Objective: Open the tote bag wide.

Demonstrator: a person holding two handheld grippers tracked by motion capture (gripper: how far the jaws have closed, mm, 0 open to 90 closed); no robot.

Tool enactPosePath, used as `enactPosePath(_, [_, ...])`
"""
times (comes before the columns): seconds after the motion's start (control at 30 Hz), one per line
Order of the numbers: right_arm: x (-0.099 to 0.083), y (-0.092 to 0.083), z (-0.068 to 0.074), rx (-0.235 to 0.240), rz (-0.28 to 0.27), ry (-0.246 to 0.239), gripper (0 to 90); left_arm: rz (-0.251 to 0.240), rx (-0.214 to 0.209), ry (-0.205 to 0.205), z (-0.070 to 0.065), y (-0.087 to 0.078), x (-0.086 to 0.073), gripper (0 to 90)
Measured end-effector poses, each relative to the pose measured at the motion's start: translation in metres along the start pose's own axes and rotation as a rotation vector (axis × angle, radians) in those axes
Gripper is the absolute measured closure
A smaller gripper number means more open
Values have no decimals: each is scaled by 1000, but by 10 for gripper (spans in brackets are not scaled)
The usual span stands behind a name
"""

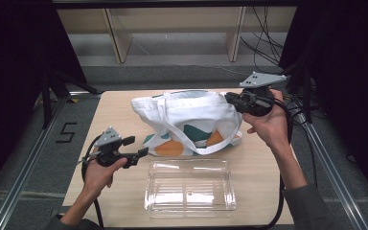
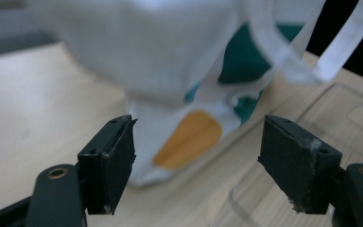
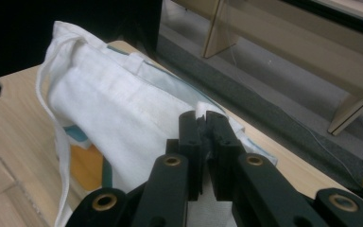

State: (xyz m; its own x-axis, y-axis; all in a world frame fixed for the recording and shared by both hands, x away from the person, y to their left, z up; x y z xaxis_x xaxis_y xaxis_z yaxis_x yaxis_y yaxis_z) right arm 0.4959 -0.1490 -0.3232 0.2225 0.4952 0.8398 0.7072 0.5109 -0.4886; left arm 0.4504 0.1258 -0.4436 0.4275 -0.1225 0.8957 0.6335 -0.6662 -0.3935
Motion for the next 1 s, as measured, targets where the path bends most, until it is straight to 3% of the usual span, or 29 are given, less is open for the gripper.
enactPosePath(0.13, [2,-6,8,13,-24,-33,862,-19,-36,18,-18,12,37,282])
enactPosePath(0.2, [0,-7,11,12,-38,-49,863,-9,-24,25,-21,22,49,281])
enactPosePath(0.3, [-5,-10,15,34,-41,-41,863,-4,-39,-35,-23,37,61,319])
enactPosePath(0.33, [-7,-11,18,37,-41,-24,863,-4,-39,-35,-23,37,61,358])
enactPosePath(0.37, [-6,-10,15,25,-63,-47,863,-2,-13,7,-21,43,62,445])
enactPosePath(0.47, [-11,-11,17,49,-40,-30,863,-19,-6,38,-18,47,63,721])
enactPosePath(0.5, [-14,-10,14,29,-50,-22,863,-37,-9,77,-17,48,63,753])
enactPosePath(0.53, [-14,-10,14,29,-50,-22,863,-37,-9,77,-17,48,63,791])
enactPosePath(0.6, [-19,-10,14,43,-51,-23,864,-20,13,160,-17,48,57,805])
enactPosePath(0.67, [-26,-8,13,34,-56,-22,865,-15,1,187,-19,47,50,818])
enactPosePath(0.73, [-35,-6,17,64,-41,-4,865,-9,6,216,-20,47,43,825])
enactPosePath(0.77, [-41,-3,15,51,-43,-22,866,-9,13,232,-19,48,40,827])
enactPosePath(0.97, [-54,11,3,36,-36,18,867,9,36,263,-10,62,34,831])
enactPosePath(1.0, [-54,13,-3,13,-44,13,868,4,36,254,-10,64,35,832])
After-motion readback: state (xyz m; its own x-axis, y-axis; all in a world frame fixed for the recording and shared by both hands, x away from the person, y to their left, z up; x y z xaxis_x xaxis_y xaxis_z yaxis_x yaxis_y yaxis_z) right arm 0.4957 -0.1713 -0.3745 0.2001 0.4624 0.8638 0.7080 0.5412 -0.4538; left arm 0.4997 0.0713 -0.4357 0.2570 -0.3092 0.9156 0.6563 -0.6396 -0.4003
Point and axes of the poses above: each handheld gripper's, and its own axes: y roughly forward along the jaws, x roughly out of its top, z roughly to its left, the point moved 10 cm from there along y, roughly forward along the jaws, and after that the axes turned 5 degrees about -y, right-handed, at the moved point
